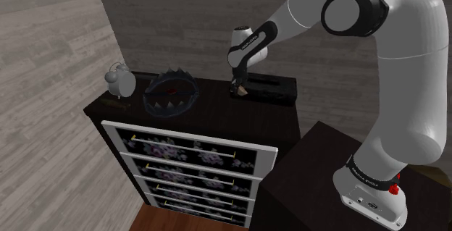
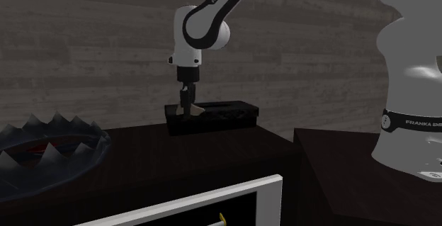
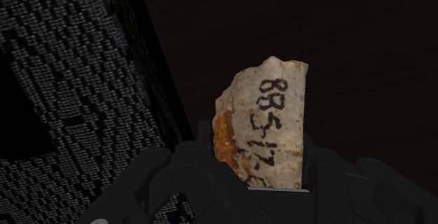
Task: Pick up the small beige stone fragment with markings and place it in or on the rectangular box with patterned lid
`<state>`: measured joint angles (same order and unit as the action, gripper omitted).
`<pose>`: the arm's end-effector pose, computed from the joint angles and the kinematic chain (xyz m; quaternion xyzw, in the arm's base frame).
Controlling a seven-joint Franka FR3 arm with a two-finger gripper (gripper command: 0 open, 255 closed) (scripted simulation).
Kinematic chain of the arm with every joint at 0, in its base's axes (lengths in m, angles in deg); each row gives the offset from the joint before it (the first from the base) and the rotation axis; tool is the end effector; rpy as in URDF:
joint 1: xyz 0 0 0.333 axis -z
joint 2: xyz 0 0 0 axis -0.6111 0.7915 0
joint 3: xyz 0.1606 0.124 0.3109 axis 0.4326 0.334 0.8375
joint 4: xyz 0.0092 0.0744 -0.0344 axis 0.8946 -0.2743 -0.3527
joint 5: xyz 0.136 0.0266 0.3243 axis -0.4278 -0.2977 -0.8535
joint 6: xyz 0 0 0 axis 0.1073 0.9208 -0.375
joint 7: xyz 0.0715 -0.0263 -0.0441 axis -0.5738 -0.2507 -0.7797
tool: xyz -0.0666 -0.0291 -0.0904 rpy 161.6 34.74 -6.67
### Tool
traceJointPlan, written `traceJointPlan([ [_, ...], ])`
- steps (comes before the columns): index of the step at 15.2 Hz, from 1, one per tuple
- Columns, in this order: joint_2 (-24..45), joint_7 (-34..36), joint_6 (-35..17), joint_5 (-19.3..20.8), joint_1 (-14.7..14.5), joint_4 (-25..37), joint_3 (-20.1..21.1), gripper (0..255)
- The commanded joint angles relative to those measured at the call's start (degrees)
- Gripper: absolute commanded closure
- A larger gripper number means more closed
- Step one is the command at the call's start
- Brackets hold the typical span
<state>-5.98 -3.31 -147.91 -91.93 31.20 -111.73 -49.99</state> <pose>0.6291 -0.0249 0.3236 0.9951 0.0959 0.0142 0.0216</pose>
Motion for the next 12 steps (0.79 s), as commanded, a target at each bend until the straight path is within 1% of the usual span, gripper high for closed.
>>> traceJointPlan([
  [1,-1.2,0.1,1.3,0.2,-0.1,0.1,-0.2,255],
  [12,-6.3,0.6,8.0,1.3,-0.6,1.8,-0.8,255],
])
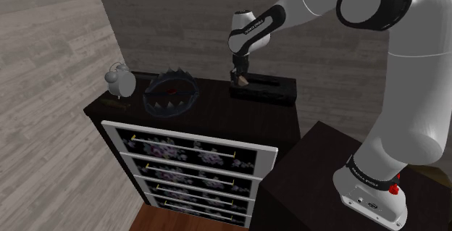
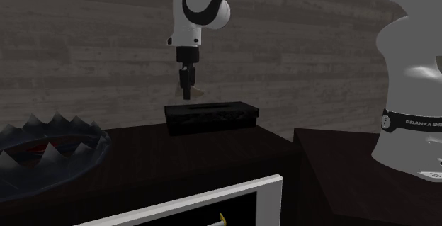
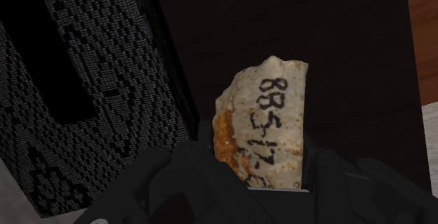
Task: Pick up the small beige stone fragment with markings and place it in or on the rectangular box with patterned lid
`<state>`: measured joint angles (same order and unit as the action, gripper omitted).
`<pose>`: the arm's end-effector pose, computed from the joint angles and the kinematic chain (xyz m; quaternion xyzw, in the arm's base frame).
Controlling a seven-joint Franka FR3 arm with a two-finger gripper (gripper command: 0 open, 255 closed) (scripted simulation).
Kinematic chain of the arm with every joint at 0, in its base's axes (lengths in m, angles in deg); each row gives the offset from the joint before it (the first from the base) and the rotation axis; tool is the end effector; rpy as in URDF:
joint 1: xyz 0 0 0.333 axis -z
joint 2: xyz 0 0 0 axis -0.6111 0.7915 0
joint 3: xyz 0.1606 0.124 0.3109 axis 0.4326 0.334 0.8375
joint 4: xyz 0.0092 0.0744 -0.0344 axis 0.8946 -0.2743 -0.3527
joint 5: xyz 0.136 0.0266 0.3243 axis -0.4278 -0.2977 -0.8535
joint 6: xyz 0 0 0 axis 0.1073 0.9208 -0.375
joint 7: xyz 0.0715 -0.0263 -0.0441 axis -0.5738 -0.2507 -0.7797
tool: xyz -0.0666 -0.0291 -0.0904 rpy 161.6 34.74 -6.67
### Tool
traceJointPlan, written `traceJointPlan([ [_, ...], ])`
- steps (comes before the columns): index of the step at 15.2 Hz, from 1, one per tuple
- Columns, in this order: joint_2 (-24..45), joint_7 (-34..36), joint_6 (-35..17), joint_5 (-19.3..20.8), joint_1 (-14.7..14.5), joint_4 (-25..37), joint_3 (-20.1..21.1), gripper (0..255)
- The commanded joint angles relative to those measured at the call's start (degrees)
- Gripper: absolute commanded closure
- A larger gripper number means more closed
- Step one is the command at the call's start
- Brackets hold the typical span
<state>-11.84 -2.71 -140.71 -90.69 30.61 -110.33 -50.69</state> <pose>0.6196 -0.0250 0.3855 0.9950 0.0960 0.0142 0.0216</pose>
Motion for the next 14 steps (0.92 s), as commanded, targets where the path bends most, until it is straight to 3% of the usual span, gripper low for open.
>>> traceJointPlan([
  [1,-0.9,0.0,1.5,0.2,0.0,0.6,-0.1,255],
  [2,-1.2,0.1,2.1,0.3,-0.1,0.9,-0.1,255],
  [14,2.4,-16.0,2.2,-3.0,11.2,4.7,-3.6,255],
])
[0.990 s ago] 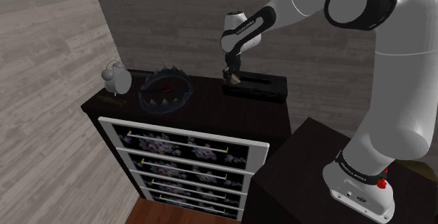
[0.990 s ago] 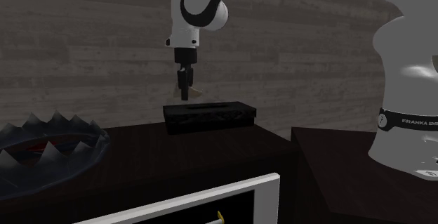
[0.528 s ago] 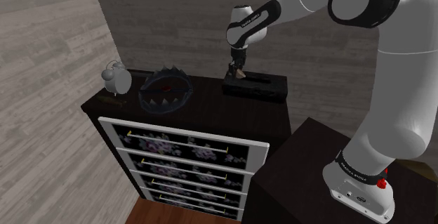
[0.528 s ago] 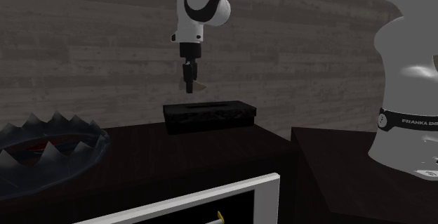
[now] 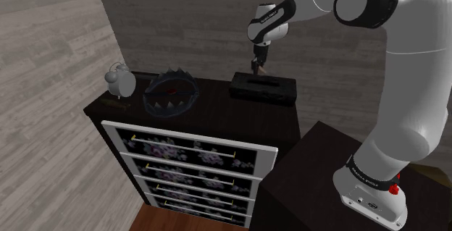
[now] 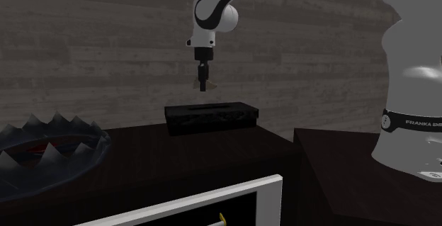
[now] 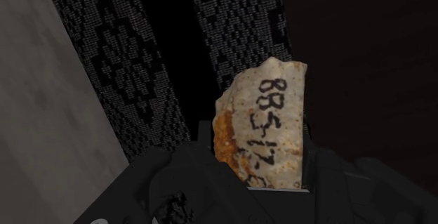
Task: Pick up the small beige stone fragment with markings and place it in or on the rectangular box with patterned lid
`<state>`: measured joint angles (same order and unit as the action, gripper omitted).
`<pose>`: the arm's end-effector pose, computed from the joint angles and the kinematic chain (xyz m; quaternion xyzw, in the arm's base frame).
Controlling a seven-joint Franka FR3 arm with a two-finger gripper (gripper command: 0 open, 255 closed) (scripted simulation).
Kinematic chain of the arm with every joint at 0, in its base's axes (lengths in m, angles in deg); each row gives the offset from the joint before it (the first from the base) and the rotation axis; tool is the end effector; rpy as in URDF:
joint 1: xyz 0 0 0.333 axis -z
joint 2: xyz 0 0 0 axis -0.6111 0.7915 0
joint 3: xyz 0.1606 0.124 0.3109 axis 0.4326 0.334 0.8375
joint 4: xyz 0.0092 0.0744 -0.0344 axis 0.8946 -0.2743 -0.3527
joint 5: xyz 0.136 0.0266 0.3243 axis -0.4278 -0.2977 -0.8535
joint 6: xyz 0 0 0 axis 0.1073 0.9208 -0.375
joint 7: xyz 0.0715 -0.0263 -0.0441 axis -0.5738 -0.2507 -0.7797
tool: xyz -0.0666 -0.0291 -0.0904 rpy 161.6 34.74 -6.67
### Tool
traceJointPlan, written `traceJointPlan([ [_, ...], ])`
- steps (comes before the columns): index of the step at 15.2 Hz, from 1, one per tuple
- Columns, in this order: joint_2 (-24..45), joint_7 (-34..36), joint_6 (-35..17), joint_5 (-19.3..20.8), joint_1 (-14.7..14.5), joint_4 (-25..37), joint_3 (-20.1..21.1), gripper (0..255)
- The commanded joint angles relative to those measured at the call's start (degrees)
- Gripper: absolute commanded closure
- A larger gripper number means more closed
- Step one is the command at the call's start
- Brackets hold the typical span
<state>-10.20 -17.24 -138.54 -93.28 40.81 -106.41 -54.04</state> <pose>0.6129 -0.1659 0.3951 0.9952 0.0949 0.0143 0.0215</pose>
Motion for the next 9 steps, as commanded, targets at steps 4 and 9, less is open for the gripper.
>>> traceJointPlan([
  [4,2.6,-4.6,-0.1,-1.3,3.4,2.4,-0.6,255],
  [9,4.7,-4.9,-3.1,-1.9,3.7,1.5,-0.2,255],
])
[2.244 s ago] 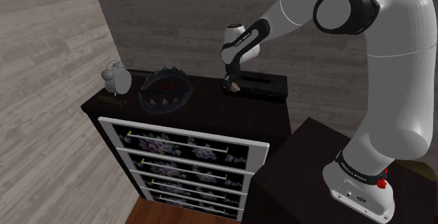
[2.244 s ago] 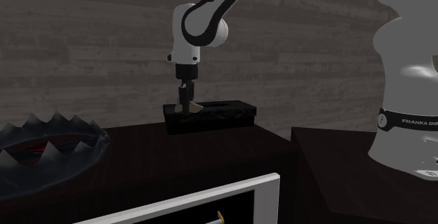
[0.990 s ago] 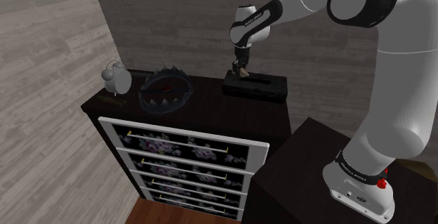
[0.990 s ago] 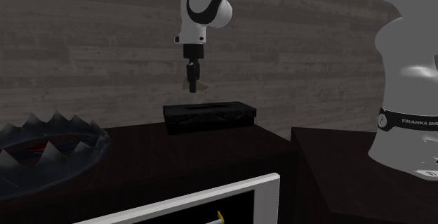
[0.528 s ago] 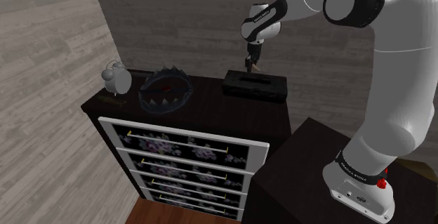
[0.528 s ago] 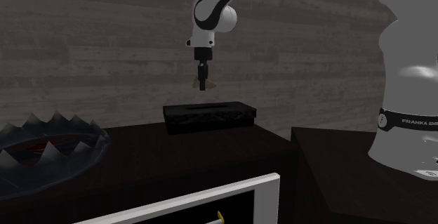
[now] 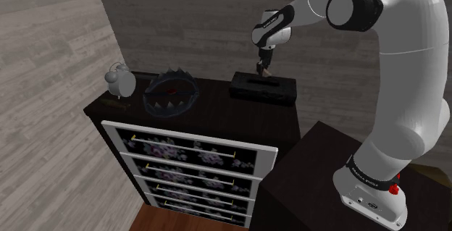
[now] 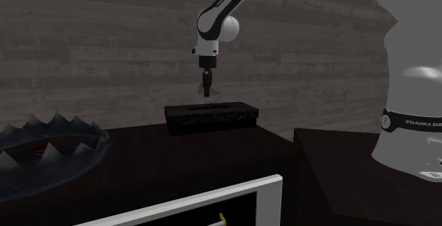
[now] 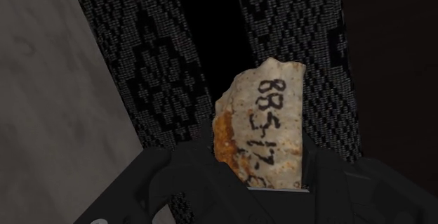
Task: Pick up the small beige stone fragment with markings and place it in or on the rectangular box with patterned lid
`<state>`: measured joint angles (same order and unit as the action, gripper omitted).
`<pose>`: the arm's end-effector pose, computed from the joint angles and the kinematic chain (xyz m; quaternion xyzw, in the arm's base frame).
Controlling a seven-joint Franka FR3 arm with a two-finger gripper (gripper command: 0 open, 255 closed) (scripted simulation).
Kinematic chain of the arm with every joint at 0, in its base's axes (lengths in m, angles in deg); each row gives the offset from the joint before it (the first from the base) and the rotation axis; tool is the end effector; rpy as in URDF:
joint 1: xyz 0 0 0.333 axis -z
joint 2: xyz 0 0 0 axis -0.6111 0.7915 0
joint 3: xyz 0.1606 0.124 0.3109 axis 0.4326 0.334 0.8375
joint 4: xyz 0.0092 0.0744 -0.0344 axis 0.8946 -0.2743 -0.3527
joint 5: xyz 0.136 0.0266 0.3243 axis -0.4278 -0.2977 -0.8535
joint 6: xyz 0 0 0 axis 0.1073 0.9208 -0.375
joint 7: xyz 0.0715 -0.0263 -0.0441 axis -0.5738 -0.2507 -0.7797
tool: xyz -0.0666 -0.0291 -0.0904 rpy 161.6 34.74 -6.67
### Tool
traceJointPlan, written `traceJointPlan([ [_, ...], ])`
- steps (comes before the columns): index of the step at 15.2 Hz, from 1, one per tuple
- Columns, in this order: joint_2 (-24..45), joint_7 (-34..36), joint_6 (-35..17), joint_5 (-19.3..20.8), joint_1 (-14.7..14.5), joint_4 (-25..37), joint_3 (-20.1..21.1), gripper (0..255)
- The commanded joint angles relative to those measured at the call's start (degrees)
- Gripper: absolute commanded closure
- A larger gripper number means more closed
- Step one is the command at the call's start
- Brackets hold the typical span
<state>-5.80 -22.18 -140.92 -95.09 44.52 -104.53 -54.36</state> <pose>0.6165 -0.2109 0.3644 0.9951 0.0957 0.0139 0.0215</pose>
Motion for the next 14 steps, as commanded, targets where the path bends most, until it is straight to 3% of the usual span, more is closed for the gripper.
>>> traceJointPlan([
  [1,0.8,0.0,-1.3,-0.2,0.0,-0.5,0.2,255],
  [5,2.9,-0.4,-3.9,-0.9,0.3,-1.0,0.6,255],
  [13,2.9,-0.4,-3.9,-0.9,0.3,-1.0,0.6,255],
  [14,2.9,-0.4,-3.9,-0.9,0.3,-1.0,0.6,0],
])
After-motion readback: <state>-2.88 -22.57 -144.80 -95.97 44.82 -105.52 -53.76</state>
